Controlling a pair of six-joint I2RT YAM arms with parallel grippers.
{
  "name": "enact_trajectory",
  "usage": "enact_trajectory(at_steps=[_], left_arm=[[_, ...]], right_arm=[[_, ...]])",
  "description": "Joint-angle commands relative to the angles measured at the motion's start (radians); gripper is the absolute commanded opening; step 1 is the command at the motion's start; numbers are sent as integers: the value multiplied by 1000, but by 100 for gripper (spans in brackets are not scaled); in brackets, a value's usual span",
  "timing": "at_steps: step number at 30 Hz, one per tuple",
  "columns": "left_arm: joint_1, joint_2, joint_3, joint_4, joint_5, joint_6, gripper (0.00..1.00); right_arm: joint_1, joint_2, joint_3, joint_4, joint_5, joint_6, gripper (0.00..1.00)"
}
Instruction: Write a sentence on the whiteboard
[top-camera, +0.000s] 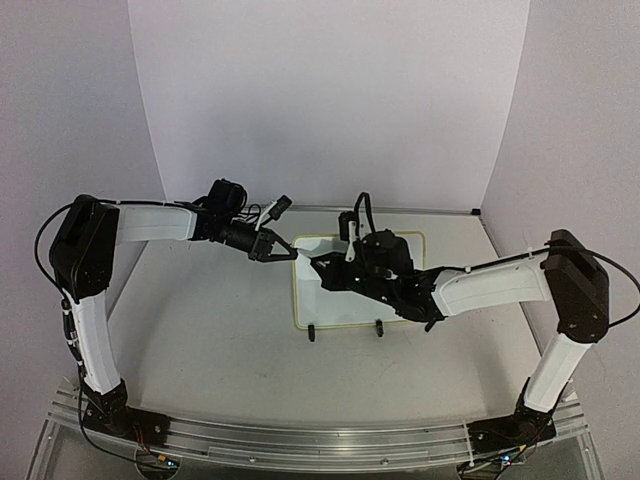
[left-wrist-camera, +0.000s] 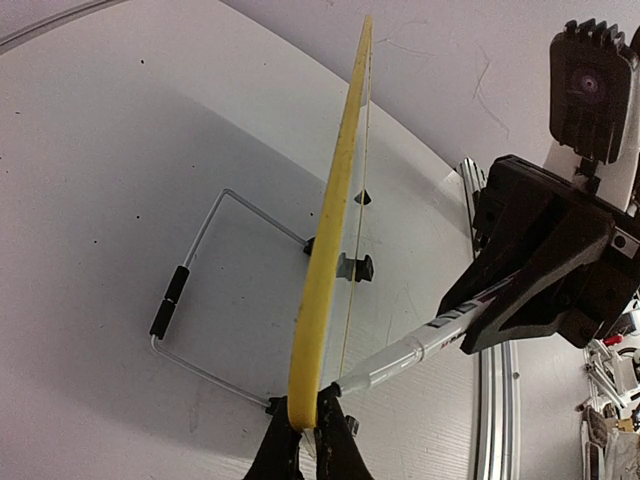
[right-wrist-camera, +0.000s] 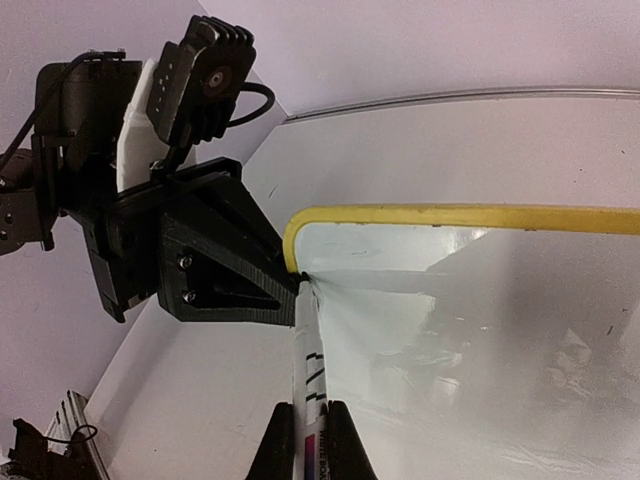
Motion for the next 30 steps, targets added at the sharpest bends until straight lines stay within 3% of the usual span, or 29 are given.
enact_trajectory(at_steps=[1,30], left_arm=[[-9,-23,11,-63,-64,87,0],[-10,-31,20,-90,-75,107,0]], right_arm=[[3,18,-10,-32,14,18,0],[17,-58,-114,-63,132,48,0]])
